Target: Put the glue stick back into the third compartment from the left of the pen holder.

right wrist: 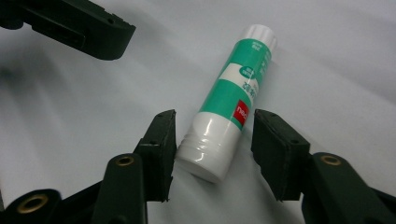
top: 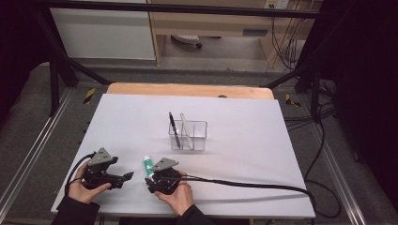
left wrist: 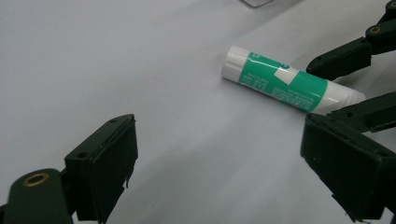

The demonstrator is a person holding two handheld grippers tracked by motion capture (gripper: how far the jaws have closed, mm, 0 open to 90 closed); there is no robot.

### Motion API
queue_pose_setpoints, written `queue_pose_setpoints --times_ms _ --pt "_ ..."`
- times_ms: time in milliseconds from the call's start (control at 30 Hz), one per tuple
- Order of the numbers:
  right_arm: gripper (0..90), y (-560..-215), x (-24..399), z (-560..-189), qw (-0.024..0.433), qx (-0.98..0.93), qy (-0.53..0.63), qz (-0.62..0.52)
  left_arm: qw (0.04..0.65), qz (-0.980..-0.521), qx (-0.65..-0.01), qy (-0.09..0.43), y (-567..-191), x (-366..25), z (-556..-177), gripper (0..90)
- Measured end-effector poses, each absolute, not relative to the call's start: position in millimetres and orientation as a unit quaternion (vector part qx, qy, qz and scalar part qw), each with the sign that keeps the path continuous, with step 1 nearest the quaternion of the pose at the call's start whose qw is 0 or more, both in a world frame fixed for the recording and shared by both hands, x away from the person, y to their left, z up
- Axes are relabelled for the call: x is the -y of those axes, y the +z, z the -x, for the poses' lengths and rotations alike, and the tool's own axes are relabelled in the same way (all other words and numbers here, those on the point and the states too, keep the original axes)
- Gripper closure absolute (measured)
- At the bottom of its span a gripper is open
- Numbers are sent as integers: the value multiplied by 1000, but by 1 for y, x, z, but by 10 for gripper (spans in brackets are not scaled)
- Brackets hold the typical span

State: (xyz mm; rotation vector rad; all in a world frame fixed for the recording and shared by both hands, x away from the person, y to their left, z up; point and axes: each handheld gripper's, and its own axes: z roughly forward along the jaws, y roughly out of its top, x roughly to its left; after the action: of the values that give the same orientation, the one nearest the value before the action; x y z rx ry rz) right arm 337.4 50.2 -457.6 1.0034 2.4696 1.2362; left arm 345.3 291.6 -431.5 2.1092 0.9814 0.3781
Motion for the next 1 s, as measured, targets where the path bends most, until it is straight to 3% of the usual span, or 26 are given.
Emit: queue_pose_setpoints --times_ms 167,333,600,1000 --pt "557 -459 -50 -338 100 -834 414 -351 382 -827 -384 149 -431 -291 -345 108" --pt "646 -459 -50 -337 108 -824 409 -376 383 -826 -384 152 -430 -292 -345 109" --pt "653 -457 -49 -339 92 -817 409 -396 387 -826 -380 153 -428 -292 -343 108" --pt "655 -437 -33 -348 94 -841 410 -340 392 -835 -353 157 -422 -286 -340 108"
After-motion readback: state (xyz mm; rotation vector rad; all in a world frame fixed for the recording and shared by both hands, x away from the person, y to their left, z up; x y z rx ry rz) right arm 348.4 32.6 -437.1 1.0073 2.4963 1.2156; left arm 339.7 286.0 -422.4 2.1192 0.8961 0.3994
